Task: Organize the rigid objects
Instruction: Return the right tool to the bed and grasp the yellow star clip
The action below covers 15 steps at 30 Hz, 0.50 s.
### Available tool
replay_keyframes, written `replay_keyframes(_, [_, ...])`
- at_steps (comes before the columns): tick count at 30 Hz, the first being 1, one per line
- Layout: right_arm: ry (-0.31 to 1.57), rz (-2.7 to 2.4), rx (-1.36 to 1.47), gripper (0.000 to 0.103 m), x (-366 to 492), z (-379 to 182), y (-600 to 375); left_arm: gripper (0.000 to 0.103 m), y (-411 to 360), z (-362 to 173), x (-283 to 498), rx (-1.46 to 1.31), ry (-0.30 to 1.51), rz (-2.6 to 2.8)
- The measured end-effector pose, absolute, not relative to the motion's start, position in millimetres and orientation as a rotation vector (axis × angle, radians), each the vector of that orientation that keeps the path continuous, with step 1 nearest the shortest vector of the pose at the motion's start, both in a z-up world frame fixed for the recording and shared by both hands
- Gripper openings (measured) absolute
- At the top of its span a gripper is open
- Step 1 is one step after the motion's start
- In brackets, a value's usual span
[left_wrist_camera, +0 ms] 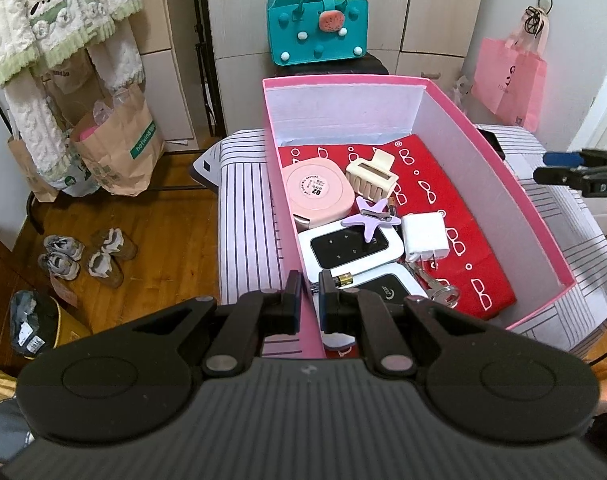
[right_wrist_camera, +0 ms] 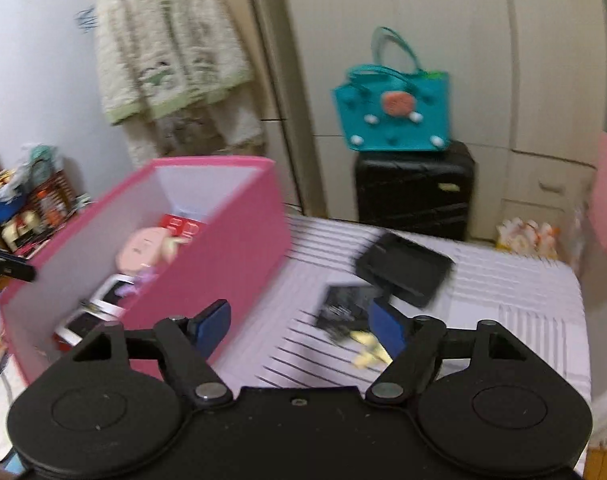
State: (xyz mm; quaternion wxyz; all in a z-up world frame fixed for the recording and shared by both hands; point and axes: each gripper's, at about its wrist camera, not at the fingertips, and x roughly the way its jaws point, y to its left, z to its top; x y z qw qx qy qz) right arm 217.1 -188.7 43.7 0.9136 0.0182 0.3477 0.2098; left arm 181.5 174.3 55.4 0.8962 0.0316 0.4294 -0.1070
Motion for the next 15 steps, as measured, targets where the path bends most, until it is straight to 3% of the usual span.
replay_keyframes(15, [0.713, 0.317, 0.000, 0.072, 233, -19, -201, 0.008, 172, 55, 182, 0.051, 0.893, -0.206])
